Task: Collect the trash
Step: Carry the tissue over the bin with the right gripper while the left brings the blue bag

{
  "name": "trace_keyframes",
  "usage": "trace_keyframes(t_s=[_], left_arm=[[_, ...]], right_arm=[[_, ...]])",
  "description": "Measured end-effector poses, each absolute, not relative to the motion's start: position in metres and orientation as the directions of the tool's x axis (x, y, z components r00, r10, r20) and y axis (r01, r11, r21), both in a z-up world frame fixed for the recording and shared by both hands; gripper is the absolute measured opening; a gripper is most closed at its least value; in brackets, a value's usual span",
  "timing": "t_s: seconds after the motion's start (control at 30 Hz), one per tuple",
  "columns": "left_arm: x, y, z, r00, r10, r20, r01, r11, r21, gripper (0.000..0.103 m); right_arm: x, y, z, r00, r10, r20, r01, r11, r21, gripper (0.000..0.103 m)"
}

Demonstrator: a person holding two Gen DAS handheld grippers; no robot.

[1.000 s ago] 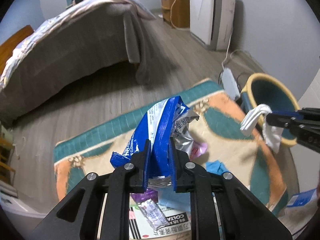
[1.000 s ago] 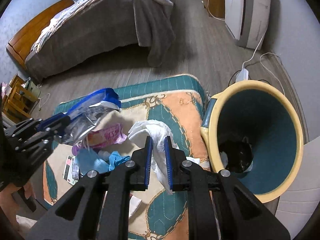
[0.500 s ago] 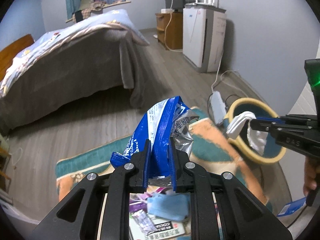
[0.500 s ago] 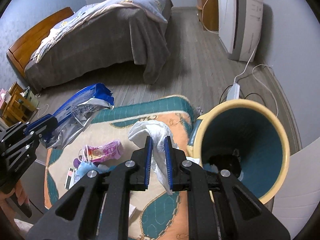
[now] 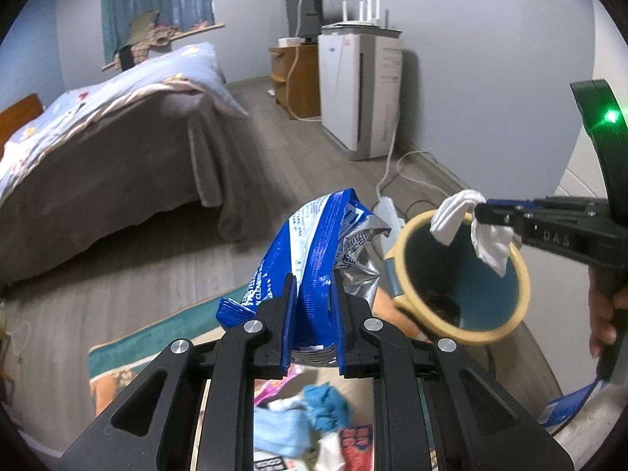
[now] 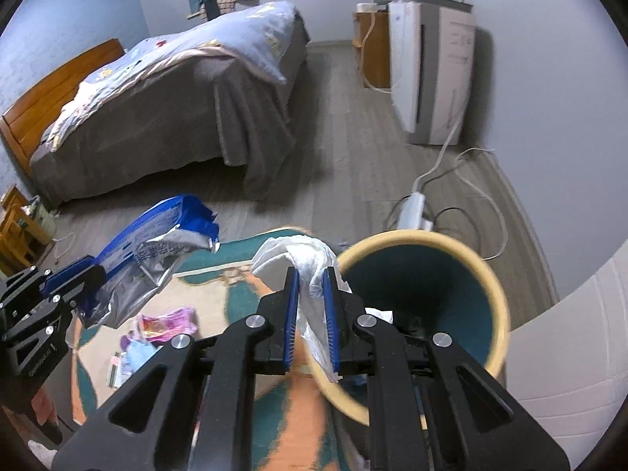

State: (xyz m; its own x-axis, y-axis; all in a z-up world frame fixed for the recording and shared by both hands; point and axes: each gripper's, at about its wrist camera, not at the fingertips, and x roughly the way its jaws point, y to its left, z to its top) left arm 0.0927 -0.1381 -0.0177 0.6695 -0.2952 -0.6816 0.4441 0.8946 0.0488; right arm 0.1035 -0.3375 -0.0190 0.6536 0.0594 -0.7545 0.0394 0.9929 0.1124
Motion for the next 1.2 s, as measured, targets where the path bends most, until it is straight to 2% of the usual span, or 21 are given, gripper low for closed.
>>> trace_keyframes(t_s=[0.23, 0.6, 0.83, 1.1, 1.2], left_arm=[[0.081, -0.171, -0.028, 0.654, -0.343, -0.675, 0.513, 0.856, 0.062, 0.018], [0.079, -0.232, -0.063, 0.562, -0.39, -0.729, 0.578, 0.816, 0.008, 0.018], [0.074, -0.266, -0.097, 0.519, -0.385, -0.763, 0.615, 0.788, 0.02, 0.018], [0.071, -0.278, -0.114, 0.511, -0.385, -0.769, 0.651, 0.758, 0.053, 0.018], [0.07, -0.278, -0.114, 0.512, -0.392, -0.764, 0.65, 0.758, 0.046, 0.031]], right_arm=[[0.1, -0.385, -0.022, 0.636, -0.04, -0.771, 0.125, 0.991, 0.052, 0.013], [0.104, -0.431, -0.056, 0.572, -0.044, -0.819, 0.23, 0.967, 0.109, 0.013], [0.105, -0.455, -0.085, 0.505, -0.032, -0.863, 0.317, 0.936, 0.15, 0.013], [0.106, -0.458, -0.091, 0.494, -0.039, -0.868, 0.338, 0.929, 0.151, 0.014], [0.108, -0.457, -0.091, 0.492, -0.043, -0.869, 0.343, 0.927, 0.149, 0.016]])
